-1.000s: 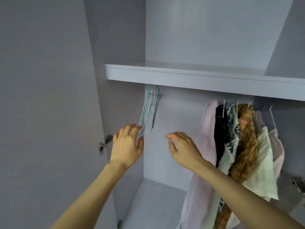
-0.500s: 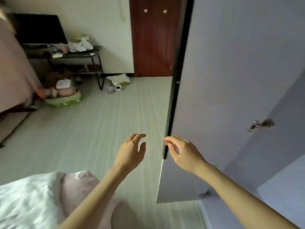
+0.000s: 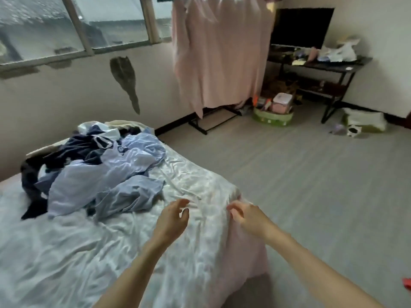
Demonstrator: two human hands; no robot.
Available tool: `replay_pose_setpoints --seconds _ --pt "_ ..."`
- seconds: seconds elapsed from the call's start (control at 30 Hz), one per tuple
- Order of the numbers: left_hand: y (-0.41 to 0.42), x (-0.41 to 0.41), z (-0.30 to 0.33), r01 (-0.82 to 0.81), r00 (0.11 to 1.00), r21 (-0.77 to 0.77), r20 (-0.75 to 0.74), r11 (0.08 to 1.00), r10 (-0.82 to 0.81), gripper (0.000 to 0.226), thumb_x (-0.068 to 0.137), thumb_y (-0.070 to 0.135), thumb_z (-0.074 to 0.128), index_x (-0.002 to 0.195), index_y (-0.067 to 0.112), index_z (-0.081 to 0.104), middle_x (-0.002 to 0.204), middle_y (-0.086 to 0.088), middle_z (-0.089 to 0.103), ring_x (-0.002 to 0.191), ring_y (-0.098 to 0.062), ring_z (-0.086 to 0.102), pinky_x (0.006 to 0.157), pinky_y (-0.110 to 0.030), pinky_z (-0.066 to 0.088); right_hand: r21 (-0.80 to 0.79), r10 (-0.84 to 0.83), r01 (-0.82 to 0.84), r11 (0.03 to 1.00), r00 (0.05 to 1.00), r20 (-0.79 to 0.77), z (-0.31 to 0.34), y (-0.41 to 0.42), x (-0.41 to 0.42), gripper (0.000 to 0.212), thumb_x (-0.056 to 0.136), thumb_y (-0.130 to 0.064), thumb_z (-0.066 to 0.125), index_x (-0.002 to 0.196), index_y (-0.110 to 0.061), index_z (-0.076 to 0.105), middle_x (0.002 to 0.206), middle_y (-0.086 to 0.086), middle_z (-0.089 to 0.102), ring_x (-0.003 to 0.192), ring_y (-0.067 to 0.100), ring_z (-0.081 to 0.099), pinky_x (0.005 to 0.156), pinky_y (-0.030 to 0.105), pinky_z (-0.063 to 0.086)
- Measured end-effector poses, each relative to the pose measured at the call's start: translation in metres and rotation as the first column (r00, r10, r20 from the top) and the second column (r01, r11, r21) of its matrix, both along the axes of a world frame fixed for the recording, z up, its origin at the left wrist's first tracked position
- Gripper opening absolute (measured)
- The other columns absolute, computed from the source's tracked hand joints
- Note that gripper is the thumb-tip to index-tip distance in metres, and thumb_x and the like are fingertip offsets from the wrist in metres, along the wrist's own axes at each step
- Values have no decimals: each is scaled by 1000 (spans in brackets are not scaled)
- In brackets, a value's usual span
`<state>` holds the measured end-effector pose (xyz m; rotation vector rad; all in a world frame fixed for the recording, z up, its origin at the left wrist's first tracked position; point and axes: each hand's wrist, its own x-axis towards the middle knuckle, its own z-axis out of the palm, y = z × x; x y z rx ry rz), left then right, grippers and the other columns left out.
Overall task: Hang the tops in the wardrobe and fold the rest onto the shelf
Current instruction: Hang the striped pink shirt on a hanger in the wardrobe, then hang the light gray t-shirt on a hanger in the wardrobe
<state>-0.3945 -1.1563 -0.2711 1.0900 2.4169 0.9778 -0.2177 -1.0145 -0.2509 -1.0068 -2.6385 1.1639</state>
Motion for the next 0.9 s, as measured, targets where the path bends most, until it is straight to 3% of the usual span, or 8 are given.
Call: replay_pose_setpoints --seconds 0.2,0.33,0.43,0.53,0.63,0.77,0.83,0.9 --pt "-18 -135 -42 -192 980 -102 28 976 195 31 92 14 52 121 8 60 119 -9 64 107 -23 61 91 -30 45 -53 182 -178 983 980 85 -34 6 -151 29 94 -19 41 115 -19 62 109 1 67 100 18 61 86 26 44" --pt "-18 -232 -80 -254 957 -173 101 952 273 27 91 11 50 113 -1 60 116 -15 60 113 -29 55 91 -38 46 -78 248 -239 968 959 138 -64 14 -254 32 96 -20 38 121 -18 58 117 3 64 107 17 58 91 28 45" --pt "-19 -293 -116 -284 947 -343 48 895 319 40 90 12 47 130 6 49 130 -16 49 121 -30 47 98 -38 40 -91 269 -257 962 947 173 -94 17 -318 34 97 -22 35 125 -20 55 118 2 62 104 19 58 88 31 46" --pt "-16 -344 -157 -261 956 -468 -2 844 295 42 89 12 45 131 11 44 137 -15 41 124 -34 40 101 -41 37 -100 284 -270 958 942 176 -134 22 -371 31 97 -21 35 121 -21 55 114 1 63 103 19 58 80 28 43" --pt "-11 -396 -198 -282 951 -545 -48 789 307 54 90 10 42 142 9 29 149 -14 25 136 -35 23 108 -44 29 -151 279 -254 955 943 179 -179 27 -414 31 97 -20 36 123 -20 54 115 0 63 101 17 57 75 23 35" --pt "-23 -442 -243 -308 911 -694 -17 651 412 73 91 19 46 150 17 4 159 -4 -1 144 -34 -4 111 -55 20 -214 258 -216 953 947 193 -218 32 -438 32 97 -20 36 125 -21 53 113 1 63 91 12 54 71 20 35" --pt "-31 -456 -261 -291 926 -744 -60 601 374 79 90 30 50 150 21 0 157 -5 12 144 -33 4 110 -57 16 -223 257 -210 952 945 205 -231 34 -441 32 98 -21 36 125 -21 52 109 -2 63 83 6 52 63 13 34" --pt "-33 -463 -272 -291 936 -742 -89 604 341 69 91 35 50 148 22 14 144 -11 40 135 -33 28 109 -55 19 -222 263 -214 951 939 221 -241 37 -441 31 98 -21 36 125 -22 52 106 -6 62 79 2 51 57 8 31"
